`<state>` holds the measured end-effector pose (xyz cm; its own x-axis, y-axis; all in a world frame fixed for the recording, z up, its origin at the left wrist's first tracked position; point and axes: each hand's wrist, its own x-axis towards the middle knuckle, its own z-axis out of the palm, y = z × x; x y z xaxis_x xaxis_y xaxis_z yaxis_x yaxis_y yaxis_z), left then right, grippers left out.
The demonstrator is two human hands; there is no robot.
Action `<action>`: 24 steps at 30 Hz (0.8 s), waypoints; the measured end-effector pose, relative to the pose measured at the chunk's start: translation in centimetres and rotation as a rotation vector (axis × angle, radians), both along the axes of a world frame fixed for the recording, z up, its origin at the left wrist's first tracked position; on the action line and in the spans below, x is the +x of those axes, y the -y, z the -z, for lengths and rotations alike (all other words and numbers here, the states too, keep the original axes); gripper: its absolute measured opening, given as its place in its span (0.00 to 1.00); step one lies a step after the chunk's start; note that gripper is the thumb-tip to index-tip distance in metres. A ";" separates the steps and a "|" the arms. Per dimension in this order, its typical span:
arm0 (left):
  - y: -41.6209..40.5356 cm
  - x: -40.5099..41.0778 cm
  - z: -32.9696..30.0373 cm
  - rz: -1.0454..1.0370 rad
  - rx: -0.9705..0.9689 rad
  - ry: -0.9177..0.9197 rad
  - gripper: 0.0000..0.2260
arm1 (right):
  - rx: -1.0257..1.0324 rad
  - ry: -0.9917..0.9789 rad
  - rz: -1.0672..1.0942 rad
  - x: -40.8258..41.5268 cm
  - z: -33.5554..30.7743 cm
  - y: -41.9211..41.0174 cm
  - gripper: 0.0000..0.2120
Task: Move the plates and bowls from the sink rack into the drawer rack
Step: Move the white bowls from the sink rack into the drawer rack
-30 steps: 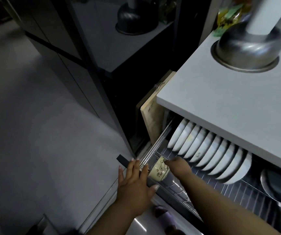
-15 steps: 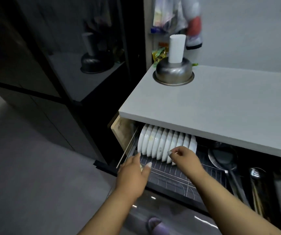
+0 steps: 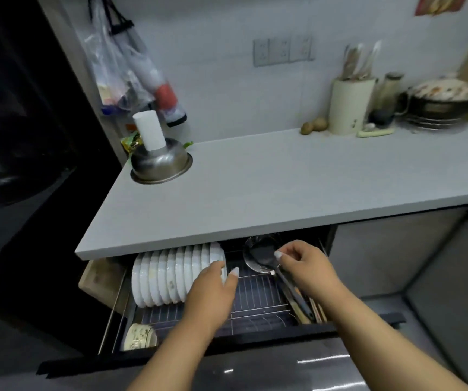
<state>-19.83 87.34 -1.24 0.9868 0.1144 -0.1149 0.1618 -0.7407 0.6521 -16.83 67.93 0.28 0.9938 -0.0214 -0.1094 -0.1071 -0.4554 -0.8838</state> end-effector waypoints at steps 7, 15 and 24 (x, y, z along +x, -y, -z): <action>13.5 4.0 -0.6 0.186 0.025 0.044 0.20 | -0.053 0.007 0.152 -0.7 -0.9 13.8 0.06; 34.7 6.9 0.3 0.395 -0.046 0.026 0.21 | -0.091 -0.024 0.391 -1.4 -1.0 34.5 0.08; 54.0 8.4 1.3 0.629 -0.068 -0.012 0.22 | -0.077 -0.027 0.667 -4.0 -0.7 52.6 0.07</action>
